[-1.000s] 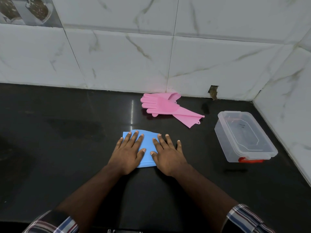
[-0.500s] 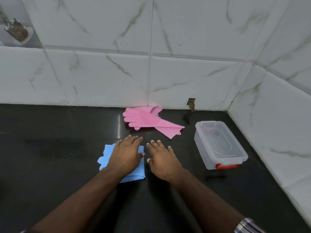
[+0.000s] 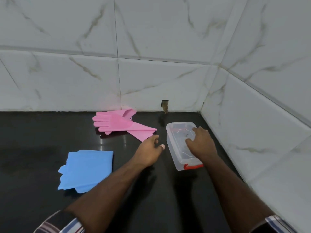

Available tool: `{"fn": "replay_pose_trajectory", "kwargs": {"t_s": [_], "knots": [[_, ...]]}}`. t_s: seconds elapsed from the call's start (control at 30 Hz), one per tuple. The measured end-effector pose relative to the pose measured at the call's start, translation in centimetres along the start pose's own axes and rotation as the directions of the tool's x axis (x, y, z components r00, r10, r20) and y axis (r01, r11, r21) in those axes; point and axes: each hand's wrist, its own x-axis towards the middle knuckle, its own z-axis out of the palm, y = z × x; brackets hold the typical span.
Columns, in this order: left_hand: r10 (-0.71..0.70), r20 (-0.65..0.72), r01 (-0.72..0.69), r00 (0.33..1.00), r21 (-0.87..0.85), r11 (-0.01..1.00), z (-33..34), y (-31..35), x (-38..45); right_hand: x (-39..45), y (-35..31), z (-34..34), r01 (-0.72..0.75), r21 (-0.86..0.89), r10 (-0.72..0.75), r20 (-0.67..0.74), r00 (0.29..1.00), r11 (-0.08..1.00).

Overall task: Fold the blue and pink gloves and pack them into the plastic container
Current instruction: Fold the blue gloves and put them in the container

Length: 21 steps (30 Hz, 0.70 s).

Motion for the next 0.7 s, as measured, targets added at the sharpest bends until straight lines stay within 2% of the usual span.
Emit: {"fn": "replay_pose_trajectory", "kwargs": {"t_s": [0.13, 0.3, 0.47, 0.6, 0.7], "knots": [[-0.064, 0.016, 0.065, 0.998, -0.113, 0.991, 1.2, 0.4, 0.6, 0.5, 1.5, -0.5, -0.080, 0.104, 0.068, 0.119, 0.991, 0.991], [-0.140, -0.016, 0.131, 0.990, -0.273, 0.953, 1.1, 0.0, 0.3, -1.3, 1.3, 0.3, -0.018, 0.210, -0.006, 0.117, 0.993, 0.978], [-0.242, -0.188, 0.200, 0.952, -0.219, 0.955, -0.8, -2.3, -2.1, -3.4, -0.2, 2.5, 0.035, 0.402, -0.081, 0.099, 0.992, 0.915], [-0.276, -0.227, 0.227, 0.934, -0.220, 0.949, -1.7, -4.1, -3.8, -3.5, -2.3, 4.1, -0.152, 0.584, 0.027, 0.217, 0.976, 0.797], [-0.260, -0.271, 0.198, 0.927, -0.236, 0.951, -1.7, -4.4, -4.4, -3.2, -3.9, 5.0, -0.197, 0.605, 0.036, 0.267, 0.963, 0.771]]}}
